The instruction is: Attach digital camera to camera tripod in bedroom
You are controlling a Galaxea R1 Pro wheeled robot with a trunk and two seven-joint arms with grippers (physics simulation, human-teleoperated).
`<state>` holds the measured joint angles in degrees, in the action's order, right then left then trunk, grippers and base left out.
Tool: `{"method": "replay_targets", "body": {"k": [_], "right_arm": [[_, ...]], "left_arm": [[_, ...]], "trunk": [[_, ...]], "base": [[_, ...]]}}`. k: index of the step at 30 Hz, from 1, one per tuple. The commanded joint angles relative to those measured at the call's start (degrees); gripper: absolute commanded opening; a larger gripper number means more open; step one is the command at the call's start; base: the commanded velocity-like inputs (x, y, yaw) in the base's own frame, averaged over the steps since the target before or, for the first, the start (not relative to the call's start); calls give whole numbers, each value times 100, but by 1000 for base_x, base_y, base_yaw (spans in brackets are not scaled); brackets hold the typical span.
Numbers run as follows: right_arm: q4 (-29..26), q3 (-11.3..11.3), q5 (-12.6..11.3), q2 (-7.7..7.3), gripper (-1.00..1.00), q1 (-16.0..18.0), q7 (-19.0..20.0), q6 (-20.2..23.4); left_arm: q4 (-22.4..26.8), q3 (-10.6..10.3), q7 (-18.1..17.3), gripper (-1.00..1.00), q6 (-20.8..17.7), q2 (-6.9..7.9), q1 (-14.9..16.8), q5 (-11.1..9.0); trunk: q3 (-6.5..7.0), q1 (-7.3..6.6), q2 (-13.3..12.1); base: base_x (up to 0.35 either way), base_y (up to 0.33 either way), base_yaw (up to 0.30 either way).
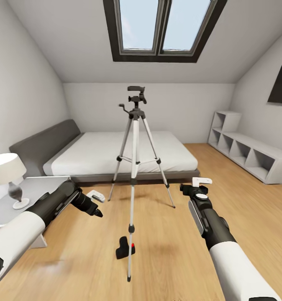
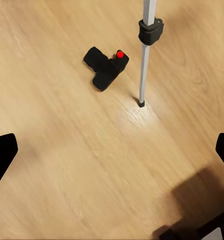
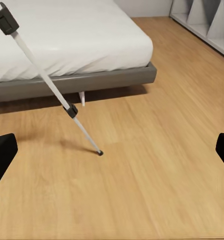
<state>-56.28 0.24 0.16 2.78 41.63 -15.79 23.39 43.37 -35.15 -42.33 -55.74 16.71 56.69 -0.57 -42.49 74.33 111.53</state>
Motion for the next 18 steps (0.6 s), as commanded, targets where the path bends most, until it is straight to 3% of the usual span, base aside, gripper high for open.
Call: {"method": "replay_targets", "body": {"k": [1,7,18], "right_arm": [[-6,3,1,3,100,4,-21,34],[-6,3,1,3,100,3,-21,41],[-6,3,0,3,100,3,-21,41]], "left_arm": [[4,-18,-12,100,-21,8,6,-5],[-103,-18,-12,100,-1,8,4,-3],[-368,-18,-12,100,391,-16,2,-5]], "trunk": [[-3,-1,3],[16,-1,3],[51,-1,3]], "base": [[0,240,-227],[0,290,-243],[0,290,-253]]}}
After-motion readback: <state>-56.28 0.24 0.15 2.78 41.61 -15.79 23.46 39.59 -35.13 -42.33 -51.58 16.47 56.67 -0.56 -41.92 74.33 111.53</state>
